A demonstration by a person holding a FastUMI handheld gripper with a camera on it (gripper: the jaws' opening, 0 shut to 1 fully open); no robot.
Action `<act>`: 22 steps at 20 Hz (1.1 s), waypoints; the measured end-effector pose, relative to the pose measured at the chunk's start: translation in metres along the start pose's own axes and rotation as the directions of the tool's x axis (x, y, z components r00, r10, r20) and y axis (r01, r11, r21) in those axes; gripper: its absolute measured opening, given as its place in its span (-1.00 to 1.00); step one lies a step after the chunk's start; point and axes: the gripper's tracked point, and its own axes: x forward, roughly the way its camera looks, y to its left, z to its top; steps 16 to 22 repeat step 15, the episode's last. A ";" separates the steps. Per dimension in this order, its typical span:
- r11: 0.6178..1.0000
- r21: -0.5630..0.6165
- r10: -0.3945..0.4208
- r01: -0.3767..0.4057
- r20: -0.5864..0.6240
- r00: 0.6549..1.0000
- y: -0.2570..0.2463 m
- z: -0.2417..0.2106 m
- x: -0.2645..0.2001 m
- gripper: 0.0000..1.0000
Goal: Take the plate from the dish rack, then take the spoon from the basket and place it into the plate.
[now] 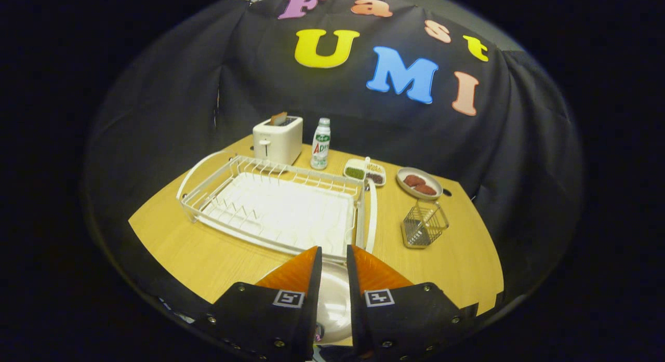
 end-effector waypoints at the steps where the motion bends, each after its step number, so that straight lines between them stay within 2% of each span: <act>1: 1.000 0.003 -0.009 0.009 0.045 0.999 -0.006 0.018 -0.001 -0.44; 4: 0.999 0.019 -0.043 0.040 0.177 0.983 -0.021 0.068 -0.009 -0.43; 5: 0.998 0.032 -0.059 0.053 0.216 0.975 -0.027 0.079 -0.012 0.01; 6: 0.997 0.045 -0.065 0.056 0.253 0.965 -0.029 0.089 -0.012 0.28; 8: 0.996 0.072 -0.070 0.050 0.308 0.949 -0.032 0.100 -0.014 1.00; 9: 0.995 0.091 -0.066 0.037 0.333 0.941 -0.033 0.104 -0.011 0.93; 12: 0.988 0.141 0.003 -0.065 0.403 0.915 -0.023 0.112 -0.002 0.93; 14: 0.980 0.164 0.036 -0.109 0.393 0.919 -0.022 0.095 0.007 0.93; 15: 0.978 0.180 0.037 -0.109 0.364 0.931 -0.025 0.083 0.016 0.93; 22: 0.978 0.180 0.037 -0.109 0.364 0.931 -0.025 0.083 0.016 0.93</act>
